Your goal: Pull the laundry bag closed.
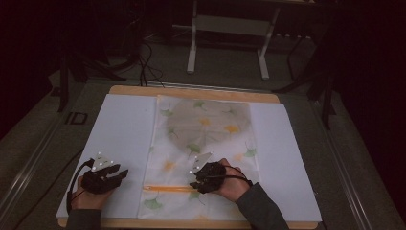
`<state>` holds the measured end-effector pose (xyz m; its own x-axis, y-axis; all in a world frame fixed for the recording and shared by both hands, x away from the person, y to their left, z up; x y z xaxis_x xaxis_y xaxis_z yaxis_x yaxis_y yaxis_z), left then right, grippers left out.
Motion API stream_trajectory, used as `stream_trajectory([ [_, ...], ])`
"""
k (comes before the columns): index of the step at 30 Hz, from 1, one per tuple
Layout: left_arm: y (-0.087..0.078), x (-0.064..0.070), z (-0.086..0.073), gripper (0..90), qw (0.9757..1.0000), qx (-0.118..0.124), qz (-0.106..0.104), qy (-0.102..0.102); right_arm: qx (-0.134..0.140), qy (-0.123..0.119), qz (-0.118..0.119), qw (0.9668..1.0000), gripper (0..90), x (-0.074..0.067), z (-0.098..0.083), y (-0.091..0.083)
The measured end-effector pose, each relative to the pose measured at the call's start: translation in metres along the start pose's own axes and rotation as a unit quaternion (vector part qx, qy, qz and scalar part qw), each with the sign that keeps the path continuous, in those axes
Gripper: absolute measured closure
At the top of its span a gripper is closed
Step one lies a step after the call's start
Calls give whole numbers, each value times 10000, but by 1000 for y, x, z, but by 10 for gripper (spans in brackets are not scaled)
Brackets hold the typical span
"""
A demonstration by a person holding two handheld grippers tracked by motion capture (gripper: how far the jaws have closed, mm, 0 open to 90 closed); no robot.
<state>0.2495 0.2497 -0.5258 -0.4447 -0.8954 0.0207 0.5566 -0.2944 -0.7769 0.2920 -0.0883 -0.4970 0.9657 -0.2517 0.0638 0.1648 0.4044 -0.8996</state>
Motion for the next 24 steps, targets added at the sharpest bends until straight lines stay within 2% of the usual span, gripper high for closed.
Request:
stream_trajectory([
  [24, 0, -1, 0, 593, 10000, -22, -23, 6, 42, -268, 153, 9995, 616, -13, 31, 18],
])
Point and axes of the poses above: each handheld gripper's, and its own axes: y roughly forward along the jaws, z roughly out of its top, x roughly to its right, the point moved 1 cm from there along y, roughly forward along the jaws, and after that the axes turned 6 degrees about -x, right-handed, at the moved point
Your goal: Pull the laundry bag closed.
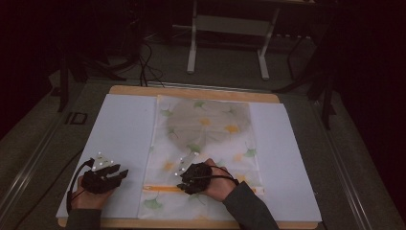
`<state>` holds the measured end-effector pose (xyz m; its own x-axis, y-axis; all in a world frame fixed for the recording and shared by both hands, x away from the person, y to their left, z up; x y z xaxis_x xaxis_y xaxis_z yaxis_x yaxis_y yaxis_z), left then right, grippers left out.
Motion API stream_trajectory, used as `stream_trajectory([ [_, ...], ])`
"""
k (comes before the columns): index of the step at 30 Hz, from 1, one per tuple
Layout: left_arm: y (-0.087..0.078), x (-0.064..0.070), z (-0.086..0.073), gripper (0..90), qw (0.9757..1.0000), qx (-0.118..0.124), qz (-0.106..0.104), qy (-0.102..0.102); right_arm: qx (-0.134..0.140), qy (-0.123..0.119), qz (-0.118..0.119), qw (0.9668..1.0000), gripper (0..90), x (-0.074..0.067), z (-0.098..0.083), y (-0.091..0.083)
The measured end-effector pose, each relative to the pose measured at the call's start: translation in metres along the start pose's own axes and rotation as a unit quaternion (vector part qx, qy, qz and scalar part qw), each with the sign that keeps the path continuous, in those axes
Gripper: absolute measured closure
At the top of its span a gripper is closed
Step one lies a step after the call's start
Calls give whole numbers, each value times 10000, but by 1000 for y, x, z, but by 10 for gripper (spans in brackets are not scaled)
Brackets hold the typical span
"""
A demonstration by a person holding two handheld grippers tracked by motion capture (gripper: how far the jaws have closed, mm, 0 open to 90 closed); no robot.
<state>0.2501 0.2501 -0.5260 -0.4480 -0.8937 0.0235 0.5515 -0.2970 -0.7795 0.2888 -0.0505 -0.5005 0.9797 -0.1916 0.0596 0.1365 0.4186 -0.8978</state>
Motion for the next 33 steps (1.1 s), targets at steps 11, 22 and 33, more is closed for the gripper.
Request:
stream_trajectory([
  [11, 0, 0, 0, 592, 10000, 4, 1, -2, 9, -66, 58, 10000, 612, -4, 10, 9],
  [22, 0, -1, 0, 592, 10000, 11, 2, -2, 26, -176, 119, 9998, 653, -11, 21, 16],
  [33, 0, -1, -1, 591, 10000, 15, 0, -30, 74, -277, 214, 9994, 684, -20, 34, 26],
])
Point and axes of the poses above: each handheld gripper's, and its own axes: y roughly forward along the jaws, z roughly out of its top, x roughly to its right, the point moved 1 cm from there along y, roughly forward along the jaws, and after that the axes turned 6 degrees about -x, right-handed, at the moved point
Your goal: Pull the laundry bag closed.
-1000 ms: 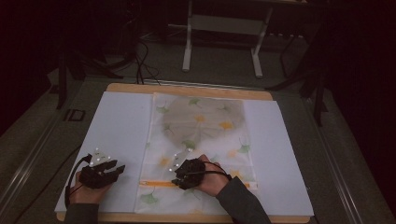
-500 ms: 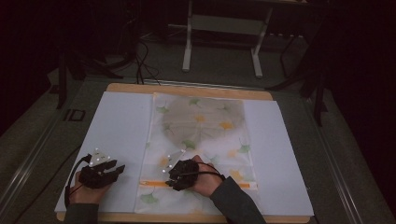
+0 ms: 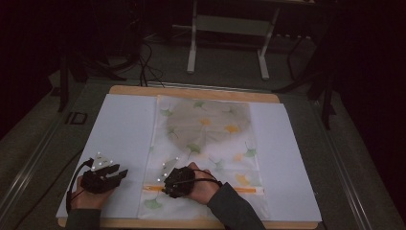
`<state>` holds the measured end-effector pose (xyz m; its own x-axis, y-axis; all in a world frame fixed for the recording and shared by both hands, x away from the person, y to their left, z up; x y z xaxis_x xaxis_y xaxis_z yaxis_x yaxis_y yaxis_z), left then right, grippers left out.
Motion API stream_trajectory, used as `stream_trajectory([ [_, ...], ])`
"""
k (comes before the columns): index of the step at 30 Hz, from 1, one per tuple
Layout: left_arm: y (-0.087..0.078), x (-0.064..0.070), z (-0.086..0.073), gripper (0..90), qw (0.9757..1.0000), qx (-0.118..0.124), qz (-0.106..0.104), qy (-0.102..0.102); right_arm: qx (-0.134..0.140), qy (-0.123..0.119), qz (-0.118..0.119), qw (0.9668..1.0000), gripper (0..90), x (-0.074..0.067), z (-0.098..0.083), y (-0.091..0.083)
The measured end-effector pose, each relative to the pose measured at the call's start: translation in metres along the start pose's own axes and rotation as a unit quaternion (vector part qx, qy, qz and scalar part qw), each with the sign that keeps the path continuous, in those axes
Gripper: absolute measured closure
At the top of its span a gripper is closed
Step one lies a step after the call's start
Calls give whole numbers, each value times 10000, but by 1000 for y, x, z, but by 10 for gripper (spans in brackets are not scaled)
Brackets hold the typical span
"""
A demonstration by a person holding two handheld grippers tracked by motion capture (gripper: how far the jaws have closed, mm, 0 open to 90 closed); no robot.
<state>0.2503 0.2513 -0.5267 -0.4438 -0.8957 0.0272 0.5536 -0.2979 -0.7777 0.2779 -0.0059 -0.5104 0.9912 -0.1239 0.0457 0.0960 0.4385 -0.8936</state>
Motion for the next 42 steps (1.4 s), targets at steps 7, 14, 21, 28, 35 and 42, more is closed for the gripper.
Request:
stream_trajectory([
  [7, 0, 0, 0, 591, 10000, -8, -3, 1, -21, -102, -18, 9999, 704, -4, 9, 6],
  [14, -1, -1, 0, 590, 10000, 11, 15, -18, -101, -242, -4, 9997, 707, -6, 21, 15],
  [21, -1, -1, 0, 589, 10000, 0, 26, -19, -116, -309, 49, 9994, 721, -6, 29, 21],
  [28, -1, -2, -1, 589, 10000, 16, 33, -22, -101, -330, 118, 9993, 712, -5, 37, 28],
  [35, 0, -2, -1, 589, 10000, 6, 33, -17, -201, -381, 203, 9989, 773, -5, 42, 33],
  [42, 0, -2, -1, 588, 10000, -13, 26, -14, -321, -302, 248, 9987, 824, -1, 44, 36],
])
Point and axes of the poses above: each handheld gripper's, and its own axes: y roughly forward along the jaws, z roughly out of its top, x roughly to its right, the point moved 1 cm from there along y, roughly forward along the jaws, and after that the axes turned 6 degrees about -x, right-handed, at the moved point
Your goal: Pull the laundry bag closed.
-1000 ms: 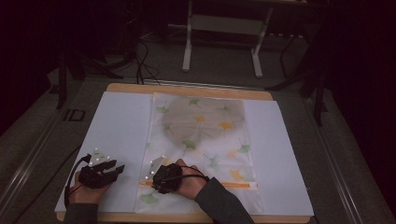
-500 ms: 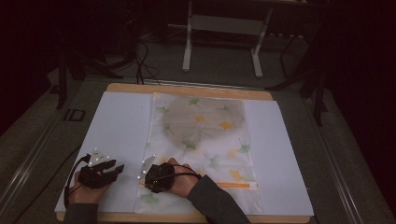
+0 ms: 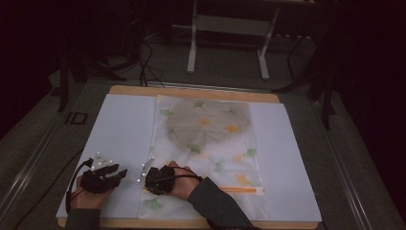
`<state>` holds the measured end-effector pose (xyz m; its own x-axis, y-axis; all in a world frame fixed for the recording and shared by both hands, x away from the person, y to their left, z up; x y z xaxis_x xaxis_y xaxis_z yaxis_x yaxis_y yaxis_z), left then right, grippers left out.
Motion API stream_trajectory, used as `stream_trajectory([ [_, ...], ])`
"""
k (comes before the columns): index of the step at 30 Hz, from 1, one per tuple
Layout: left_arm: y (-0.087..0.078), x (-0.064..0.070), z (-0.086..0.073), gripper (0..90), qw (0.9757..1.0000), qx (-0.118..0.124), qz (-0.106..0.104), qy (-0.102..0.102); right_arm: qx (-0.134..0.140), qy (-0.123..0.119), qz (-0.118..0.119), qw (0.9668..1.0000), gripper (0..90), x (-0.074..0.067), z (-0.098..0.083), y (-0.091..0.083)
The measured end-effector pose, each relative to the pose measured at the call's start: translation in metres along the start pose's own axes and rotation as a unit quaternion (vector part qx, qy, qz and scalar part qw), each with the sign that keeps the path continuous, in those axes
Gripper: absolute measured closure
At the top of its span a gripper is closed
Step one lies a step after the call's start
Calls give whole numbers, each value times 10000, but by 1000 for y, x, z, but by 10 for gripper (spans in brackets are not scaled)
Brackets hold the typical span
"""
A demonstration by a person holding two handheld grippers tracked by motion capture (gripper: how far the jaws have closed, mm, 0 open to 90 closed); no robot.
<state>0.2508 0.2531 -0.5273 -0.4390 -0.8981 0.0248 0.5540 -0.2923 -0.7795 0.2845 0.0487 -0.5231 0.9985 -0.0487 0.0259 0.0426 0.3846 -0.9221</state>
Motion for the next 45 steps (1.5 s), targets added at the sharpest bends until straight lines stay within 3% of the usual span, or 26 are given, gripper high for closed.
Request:
stream_trajectory([
  [15, 0, 1, 0, 588, 10000, -7, -13, 16, -395, -236, -26, 9989, 837, -1, 13, 3],
  [29, -1, 3, 1, 589, 10000, -37, -50, 53, -250, -260, -89, 9993, 842, -5, 7, -1],
  [37, -4, 12, 2, 589, 9994, -153, -243, 214, -201, -260, -132, 9994, 843, -6, 6, -4],
  [45, -6, 18, 1, 589, 9985, -161, -482, 192, -151, -264, -186, 9994, 843, -7, 4, -8],
])
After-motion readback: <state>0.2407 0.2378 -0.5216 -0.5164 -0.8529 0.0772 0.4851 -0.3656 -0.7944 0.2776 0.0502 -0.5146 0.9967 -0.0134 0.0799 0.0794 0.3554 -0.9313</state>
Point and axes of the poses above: each handheld gripper's, and its own axes: y roughly forward along the jaws, z roughly out of its top, x roughly to its right, the point moved 1 cm from there along y, roughly forward along the jaws, and after that the axes turned 6 degrees about -x, right-handed, at the moved point
